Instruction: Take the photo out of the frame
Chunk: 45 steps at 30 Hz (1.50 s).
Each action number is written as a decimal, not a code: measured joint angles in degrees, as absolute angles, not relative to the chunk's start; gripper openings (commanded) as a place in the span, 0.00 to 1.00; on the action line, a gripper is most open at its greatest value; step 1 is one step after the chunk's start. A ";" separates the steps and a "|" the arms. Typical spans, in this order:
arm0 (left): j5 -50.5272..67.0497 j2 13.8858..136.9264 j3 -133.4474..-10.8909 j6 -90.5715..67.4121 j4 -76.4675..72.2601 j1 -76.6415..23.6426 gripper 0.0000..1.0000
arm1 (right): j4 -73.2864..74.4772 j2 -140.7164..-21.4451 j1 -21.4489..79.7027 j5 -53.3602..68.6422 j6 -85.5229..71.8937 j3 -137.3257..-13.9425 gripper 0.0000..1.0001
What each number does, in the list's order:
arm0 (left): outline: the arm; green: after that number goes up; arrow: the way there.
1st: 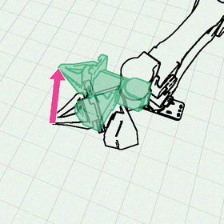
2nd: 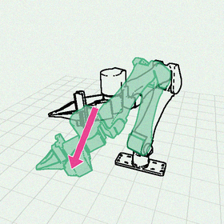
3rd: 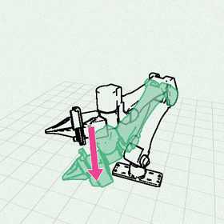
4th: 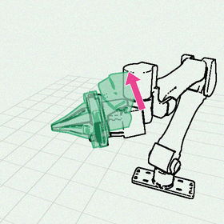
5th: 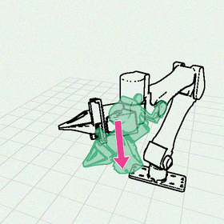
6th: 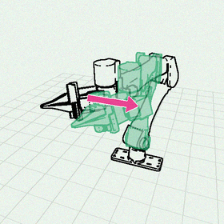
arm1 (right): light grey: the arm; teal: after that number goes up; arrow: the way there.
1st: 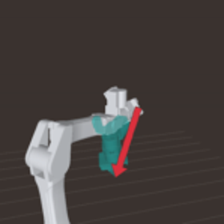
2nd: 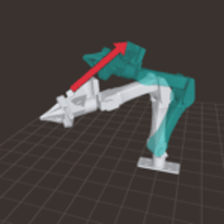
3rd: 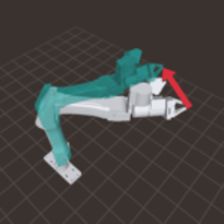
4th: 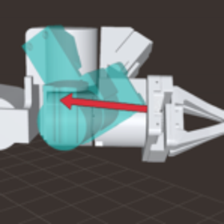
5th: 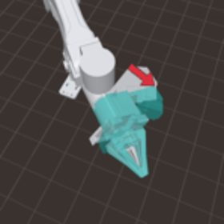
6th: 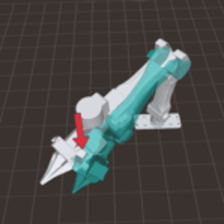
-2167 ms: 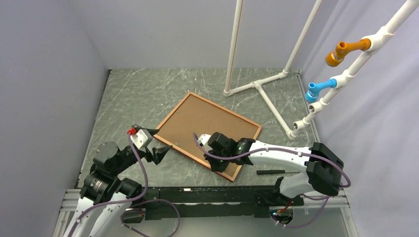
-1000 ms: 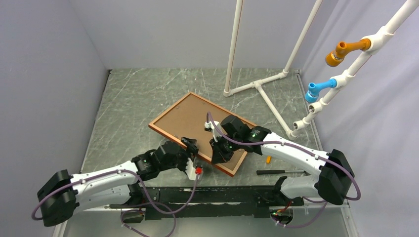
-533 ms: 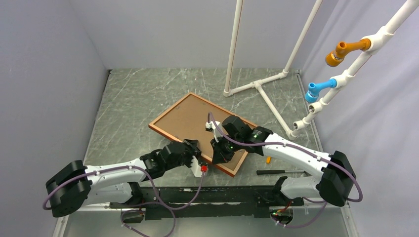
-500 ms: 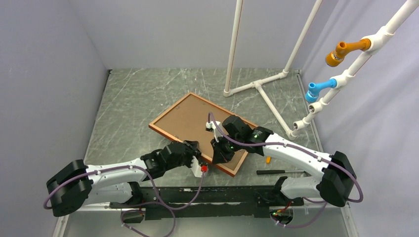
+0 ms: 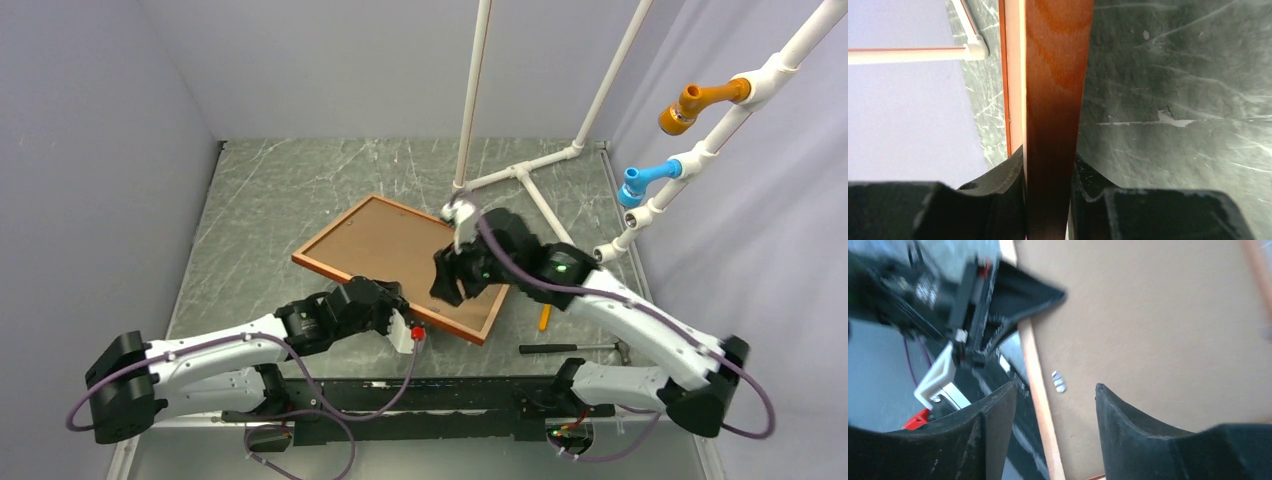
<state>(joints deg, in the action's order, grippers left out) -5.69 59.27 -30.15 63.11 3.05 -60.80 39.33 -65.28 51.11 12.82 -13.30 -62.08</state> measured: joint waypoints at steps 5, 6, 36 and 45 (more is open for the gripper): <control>-6.39 57.71 -41.71 54.61 19.16 -62.24 0.00 | 41.15 -54.68 51.07 -1.78 -17.15 -72.23 0.74; -6.39 58.04 -44.49 52.82 22.44 -62.50 0.00 | 41.10 -52.21 51.07 -4.36 -17.65 -73.25 0.76; -1.37 81.49 -91.59 30.11 65.65 -62.13 0.00 | 37.76 -38.87 51.03 -3.86 -3.73 -62.70 0.79; 3.14 82.35 -93.54 31.14 65.80 -58.57 0.00 | 40.77 -44.47 51.03 6.96 17.93 -66.00 0.80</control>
<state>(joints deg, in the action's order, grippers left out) 3.14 82.35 -93.54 31.14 65.80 -58.57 40.77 -44.47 51.03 6.96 17.93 -66.00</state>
